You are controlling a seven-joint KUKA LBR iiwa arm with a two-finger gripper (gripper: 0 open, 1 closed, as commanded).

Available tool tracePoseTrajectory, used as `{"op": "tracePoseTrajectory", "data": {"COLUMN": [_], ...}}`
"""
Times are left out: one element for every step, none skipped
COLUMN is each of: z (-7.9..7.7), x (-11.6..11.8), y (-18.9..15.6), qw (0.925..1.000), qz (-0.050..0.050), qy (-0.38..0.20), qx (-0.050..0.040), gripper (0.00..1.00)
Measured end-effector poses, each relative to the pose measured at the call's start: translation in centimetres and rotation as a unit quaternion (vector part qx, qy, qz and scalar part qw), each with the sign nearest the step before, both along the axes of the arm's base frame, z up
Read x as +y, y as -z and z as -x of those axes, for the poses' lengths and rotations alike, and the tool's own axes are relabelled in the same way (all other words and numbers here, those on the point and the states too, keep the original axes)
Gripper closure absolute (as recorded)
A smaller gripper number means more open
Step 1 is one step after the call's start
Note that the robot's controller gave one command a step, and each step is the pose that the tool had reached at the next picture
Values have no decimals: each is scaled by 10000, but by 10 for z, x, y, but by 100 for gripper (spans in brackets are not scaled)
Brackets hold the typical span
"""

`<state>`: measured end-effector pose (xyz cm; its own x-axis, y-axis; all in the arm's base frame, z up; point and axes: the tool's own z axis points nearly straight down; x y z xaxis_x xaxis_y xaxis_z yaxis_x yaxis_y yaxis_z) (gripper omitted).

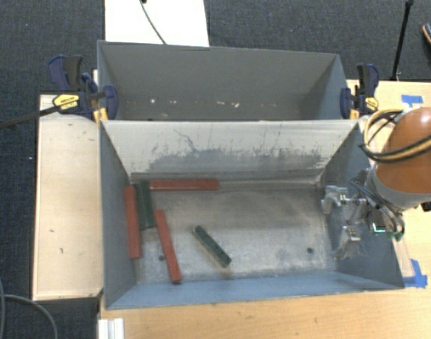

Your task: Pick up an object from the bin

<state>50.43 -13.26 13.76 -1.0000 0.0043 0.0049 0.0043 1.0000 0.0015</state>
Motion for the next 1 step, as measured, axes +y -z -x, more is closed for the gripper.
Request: {"op": "tracePoseTrajectory", "data": {"z": [16], "x": [74], "y": [-30], "qw": [9919], "qz": [-8], "qy": [-1271], "qx": [-27], "gripper": [0]}}
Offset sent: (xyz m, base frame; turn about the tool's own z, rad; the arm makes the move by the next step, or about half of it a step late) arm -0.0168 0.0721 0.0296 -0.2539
